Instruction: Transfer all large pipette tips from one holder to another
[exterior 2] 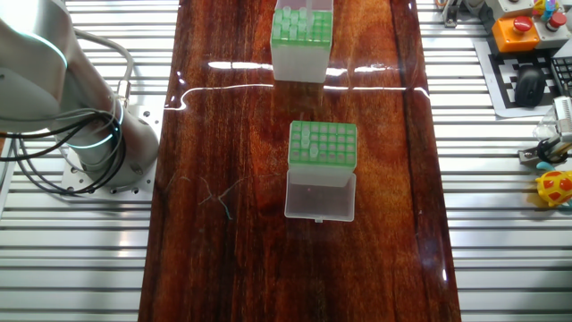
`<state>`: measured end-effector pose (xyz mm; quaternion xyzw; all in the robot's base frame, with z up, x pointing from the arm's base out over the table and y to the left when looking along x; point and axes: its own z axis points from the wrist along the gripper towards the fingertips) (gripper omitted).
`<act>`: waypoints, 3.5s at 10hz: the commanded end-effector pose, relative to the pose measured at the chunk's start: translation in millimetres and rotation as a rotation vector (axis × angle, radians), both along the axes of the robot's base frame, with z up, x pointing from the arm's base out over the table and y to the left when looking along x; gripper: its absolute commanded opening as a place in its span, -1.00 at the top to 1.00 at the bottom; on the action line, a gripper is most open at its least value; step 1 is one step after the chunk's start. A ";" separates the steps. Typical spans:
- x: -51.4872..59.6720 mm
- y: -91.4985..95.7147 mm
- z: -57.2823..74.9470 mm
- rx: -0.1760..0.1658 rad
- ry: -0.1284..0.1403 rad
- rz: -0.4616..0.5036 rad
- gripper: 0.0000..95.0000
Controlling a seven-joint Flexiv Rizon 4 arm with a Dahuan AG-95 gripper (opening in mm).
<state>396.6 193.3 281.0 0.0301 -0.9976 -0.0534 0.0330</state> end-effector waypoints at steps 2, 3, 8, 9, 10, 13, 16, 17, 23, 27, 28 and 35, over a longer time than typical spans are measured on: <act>-0.7 1.0 4.7 -0.011 -0.006 0.041 1.00; -0.9 2.1 6.4 -0.015 -0.007 0.049 1.00; -3.0 3.4 10.2 -0.016 -0.025 0.102 1.00; -3.0 3.4 10.2 -0.016 -0.029 0.116 1.00; -3.0 3.4 10.2 -0.021 -0.032 0.124 1.00; -3.0 3.4 10.2 -0.038 -0.035 0.146 1.00; -3.0 3.4 10.2 -0.052 -0.035 0.184 1.00; -8.1 -10.4 11.0 -0.054 -0.037 0.218 1.00; -22.9 -51.1 -7.2 -0.051 -0.043 0.341 1.00; -22.9 -51.1 -7.2 -0.111 -0.038 0.312 1.00; -22.9 -51.1 -7.2 -0.124 -0.033 0.313 1.00; -25.8 -136.8 1.3 -0.087 -0.027 0.426 1.00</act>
